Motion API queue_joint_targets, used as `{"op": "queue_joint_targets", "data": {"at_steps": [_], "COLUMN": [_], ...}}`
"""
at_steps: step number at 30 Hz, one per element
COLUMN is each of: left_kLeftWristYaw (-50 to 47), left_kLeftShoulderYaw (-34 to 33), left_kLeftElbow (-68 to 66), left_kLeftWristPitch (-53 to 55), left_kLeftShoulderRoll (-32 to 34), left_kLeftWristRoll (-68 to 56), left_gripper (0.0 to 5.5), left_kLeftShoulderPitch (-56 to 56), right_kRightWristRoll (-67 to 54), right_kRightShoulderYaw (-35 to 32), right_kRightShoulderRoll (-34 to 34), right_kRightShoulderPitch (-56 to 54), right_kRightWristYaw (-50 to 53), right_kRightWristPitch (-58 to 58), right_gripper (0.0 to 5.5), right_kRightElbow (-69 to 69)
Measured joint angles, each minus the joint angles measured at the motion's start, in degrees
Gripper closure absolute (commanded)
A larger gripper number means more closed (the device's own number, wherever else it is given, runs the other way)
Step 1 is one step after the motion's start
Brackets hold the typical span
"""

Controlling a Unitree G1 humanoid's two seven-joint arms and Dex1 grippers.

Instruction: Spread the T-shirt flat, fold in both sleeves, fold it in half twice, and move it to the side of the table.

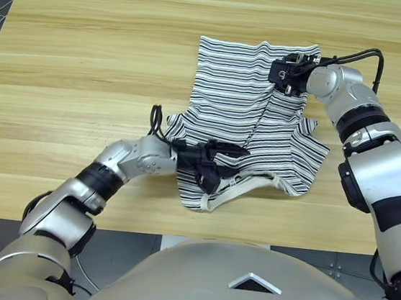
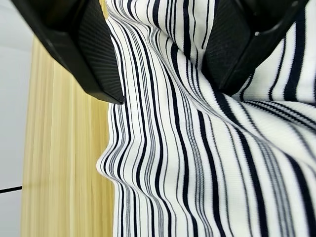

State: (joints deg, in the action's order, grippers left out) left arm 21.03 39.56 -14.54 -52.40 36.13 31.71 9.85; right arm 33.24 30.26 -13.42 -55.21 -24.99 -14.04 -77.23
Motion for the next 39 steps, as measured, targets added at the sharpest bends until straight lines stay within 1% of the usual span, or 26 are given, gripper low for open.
{"op": "queue_joint_targets", "data": {"at_steps": [2, 5, 7, 9, 12, 17, 21, 24, 25, 29, 34, 37, 39], "left_kLeftWristYaw": [3.0, 6.4, 8.0, 9.1, 9.7, 11.4, 12.7, 14.8, 14.8, 12.2, 3.0, -1.3, -3.3], "left_kLeftShoulderYaw": [0.6, 0.2, -2.4, -4.0, -5.2, -6.7, -10.4, -11.5, -12.0, -12.9, -13.1, -13.0, -13.0], "left_kLeftElbow": [6.7, 16.2, 23.0, 25.4, 26.2, 27.0, 25.5, 18.3, 13.5, -12.0, -44.3, -54.2, -57.4], "left_kLeftWristPitch": [0.6, 2.5, 2.9, 3.3, 4.2, 8.5, 13.9, 16.3, 16.2, 13.5, 11.7, 12.6, 14.0], "left_kLeftShoulderRoll": [2.7, 6.1, 8.6, 9.2, 7.3, 3.4, -0.5, -3.2, -5.0, -10.8, -17.3, -19.5, -20.0], "left_kLeftWristRoll": [-2.8, -6.3, -8.7, -9.1, -9.7, -16.2, -21.9, -25.6, -25.7, -21.6, -15.2, -12.1, -10.4], "left_gripper": [2.11, 2.11, 2.11, 2.11, 2.11, 2.11, 2.11, 2.11, 2.11, 2.11, 2.11, 2.11, 2.11], "left_kLeftShoulderPitch": [-5.7, -10.8, -11.2, -11.0, -9.2, -5.7, 2.5, 7.7, 10.2, 21.0, 32.3, 36.7, 37.8], "right_kRightWristRoll": [-0.8, -0.9, -0.9, -0.9, -0.9, 0.1, 2.8, 4.6, 4.9, 5.4, 6.1, 4.0, 2.4], "right_kRightShoulderYaw": [-1.3, -2.4, -3.1, -3.7, -4.2, -3.7, -1.1, 0.4, 0.8, 1.5, 2.5, 1.2, 0.0], "right_kRightShoulderRoll": [0.1, -0.1, -0.2, -0.2, -0.2, -0.6, -1.2, -1.7, -2.0, -3.4, -5.4, -6.7, -7.5], "right_kRightShoulderPitch": [0.0, 0.0, 0.0, 0.0, 0.1, -0.1, -1.3, -2.2, -2.3, -2.8, -2.9, -2.2, -1.6], "right_kRightWristYaw": [-0.2, 0.0, 0.2, 0.3, 0.7, 0.9, 0.5, -0.3, -0.6, -1.7, -1.6, -3.2, -4.3], "right_kRightWristPitch": [1.5, 3.1, 3.9, 4.1, 4.0, 1.1, -2.1, -3.6, -4.1, -6.1, -12.3, -18.4, -21.1], "right_gripper": [2.72, 2.72, 2.72, 2.72, 2.72, 2.72, 2.72, 2.72, 2.72, 2.72, 2.72, 2.72, 2.72], "right_kRightElbow": [0.0, -0.3, -0.4, -0.5, -0.7, -0.9, -0.9, -1.0, -1.0, -0.9, 0.4, 3.2, 4.9]}}
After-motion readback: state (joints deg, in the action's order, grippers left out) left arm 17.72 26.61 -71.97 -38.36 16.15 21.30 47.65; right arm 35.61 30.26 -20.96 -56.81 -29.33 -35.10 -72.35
